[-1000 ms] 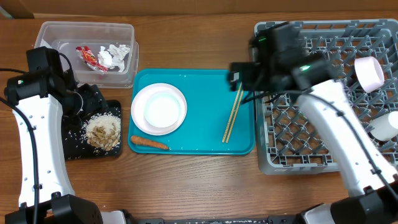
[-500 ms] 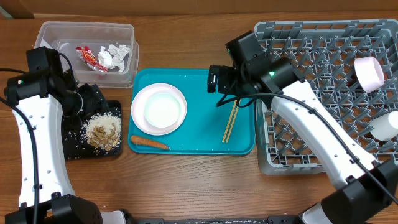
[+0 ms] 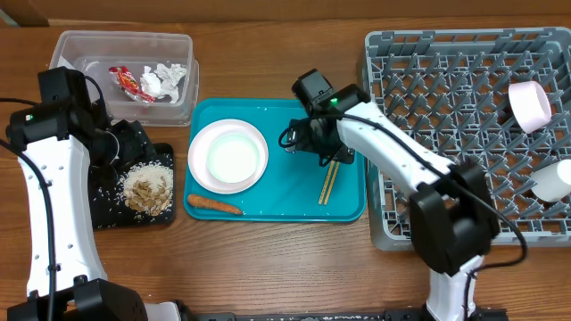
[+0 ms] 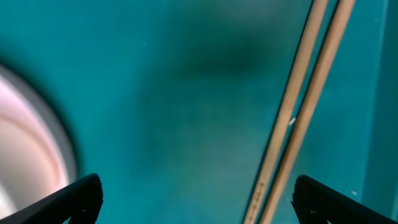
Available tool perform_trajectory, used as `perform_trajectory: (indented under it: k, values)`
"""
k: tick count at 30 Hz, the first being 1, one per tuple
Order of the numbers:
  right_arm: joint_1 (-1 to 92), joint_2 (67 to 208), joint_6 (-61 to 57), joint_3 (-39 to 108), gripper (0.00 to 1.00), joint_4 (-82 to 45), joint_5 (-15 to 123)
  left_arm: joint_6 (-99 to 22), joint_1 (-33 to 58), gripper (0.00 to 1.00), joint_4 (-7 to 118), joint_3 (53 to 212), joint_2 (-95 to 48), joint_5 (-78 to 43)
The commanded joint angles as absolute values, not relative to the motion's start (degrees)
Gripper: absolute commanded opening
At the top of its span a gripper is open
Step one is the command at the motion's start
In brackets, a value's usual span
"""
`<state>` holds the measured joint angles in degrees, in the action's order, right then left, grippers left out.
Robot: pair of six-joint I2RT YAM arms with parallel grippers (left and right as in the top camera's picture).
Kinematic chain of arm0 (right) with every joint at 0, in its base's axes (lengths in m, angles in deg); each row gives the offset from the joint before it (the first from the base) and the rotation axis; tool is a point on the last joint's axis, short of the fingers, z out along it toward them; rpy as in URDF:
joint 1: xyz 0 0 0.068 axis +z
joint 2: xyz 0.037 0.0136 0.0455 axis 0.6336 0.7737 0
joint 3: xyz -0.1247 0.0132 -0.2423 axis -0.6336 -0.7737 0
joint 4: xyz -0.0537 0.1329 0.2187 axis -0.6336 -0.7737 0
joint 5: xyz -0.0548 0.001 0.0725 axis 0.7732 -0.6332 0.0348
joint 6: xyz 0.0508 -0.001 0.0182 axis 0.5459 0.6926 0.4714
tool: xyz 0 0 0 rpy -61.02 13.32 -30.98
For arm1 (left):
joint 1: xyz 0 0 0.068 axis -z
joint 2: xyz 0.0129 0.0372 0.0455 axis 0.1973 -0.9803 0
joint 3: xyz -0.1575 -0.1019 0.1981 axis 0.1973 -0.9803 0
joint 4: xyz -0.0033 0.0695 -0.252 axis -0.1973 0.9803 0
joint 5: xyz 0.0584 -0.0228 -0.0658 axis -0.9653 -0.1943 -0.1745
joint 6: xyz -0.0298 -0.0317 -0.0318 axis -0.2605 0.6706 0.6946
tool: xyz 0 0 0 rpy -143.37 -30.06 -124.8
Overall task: Sort waste into correct bins and load items into the dishwasher
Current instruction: 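Move right gripper to the chopsticks on the teal tray and grasp, then carry one chopstick with right gripper into the dish rack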
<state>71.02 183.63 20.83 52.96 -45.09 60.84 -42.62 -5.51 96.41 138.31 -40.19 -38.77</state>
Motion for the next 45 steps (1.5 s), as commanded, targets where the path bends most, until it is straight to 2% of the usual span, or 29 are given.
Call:
perform_trajectory:
  k: [1,25,28,31,32,39,41,45]
  values:
    - [71.13,186.95,24.31,53.07,1.0,-45.13,61.58,-41.86,-5.42,0.79,96.17,139.25,-38.9,-39.18]
    - [71.13,190.08,24.88,47.63,1.0,-41.03,59.63,-41.86,-5.42,0.79,96.17,139.16,-38.92,-39.18]
    - [71.13,190.08,24.86,47.63,0.85,-41.55,59.57,-41.86,-5.42,0.79,96.17,139.16,-38.92,-39.18]
    - [71.13,190.08,24.86,47.63,0.59,-43.04,59.39,-41.86,-5.42,0.79,96.19,139.16,-38.92,-39.18]
    - [71.13,190.08,24.86,47.63,0.54,-43.39,59.33,-41.86,-5.42,0.79,96.19,139.16,-38.92,-39.18]
    - [71.13,190.08,24.83,47.63,0.3,-45.99,59.37,-41.86,-5.42,0.79,96.17,139.16,-38.92,-39.18]
    - [71.13,190.08,24.77,47.63,0.27,-46.23,59.42,-41.86,-5.42,0.79,96.17,139.16,-38.92,-39.18]
    - [71.13,190.08,24.59,47.63,0.1,-46.25,59.46,-41.86,-5.42,0.79,96.19,139.16,-38.92,-39.18]
